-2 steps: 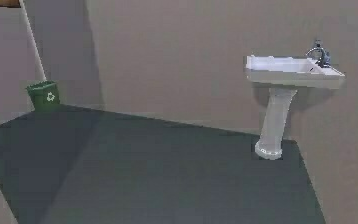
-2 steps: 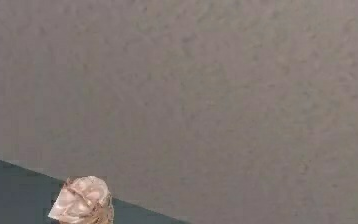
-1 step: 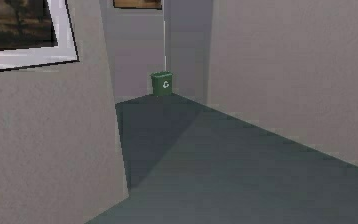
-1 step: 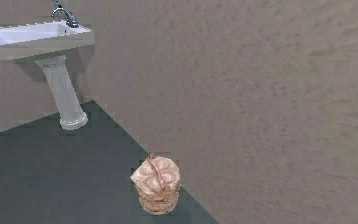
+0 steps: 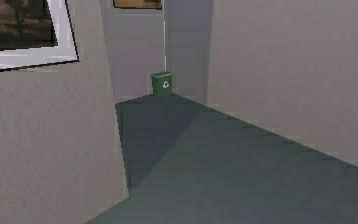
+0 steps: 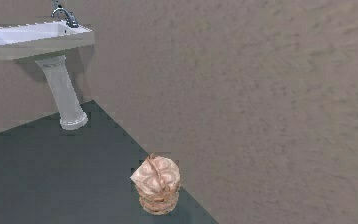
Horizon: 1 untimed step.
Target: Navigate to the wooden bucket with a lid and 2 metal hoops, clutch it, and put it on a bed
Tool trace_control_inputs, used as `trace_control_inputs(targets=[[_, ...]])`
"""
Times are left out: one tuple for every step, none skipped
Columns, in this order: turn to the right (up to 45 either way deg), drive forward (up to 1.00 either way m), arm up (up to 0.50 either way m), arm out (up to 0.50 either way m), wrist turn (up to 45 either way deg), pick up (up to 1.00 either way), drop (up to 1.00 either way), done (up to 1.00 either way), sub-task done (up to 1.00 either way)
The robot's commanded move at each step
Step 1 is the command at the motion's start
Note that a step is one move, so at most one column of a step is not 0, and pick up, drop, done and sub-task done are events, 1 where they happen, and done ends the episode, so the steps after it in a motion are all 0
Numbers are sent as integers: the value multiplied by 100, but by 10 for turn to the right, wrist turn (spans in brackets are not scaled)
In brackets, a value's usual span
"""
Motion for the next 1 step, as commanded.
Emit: trace_control_inputs(targets=[[0, 0, 0, 46, 0, 0, 0, 0, 0]])
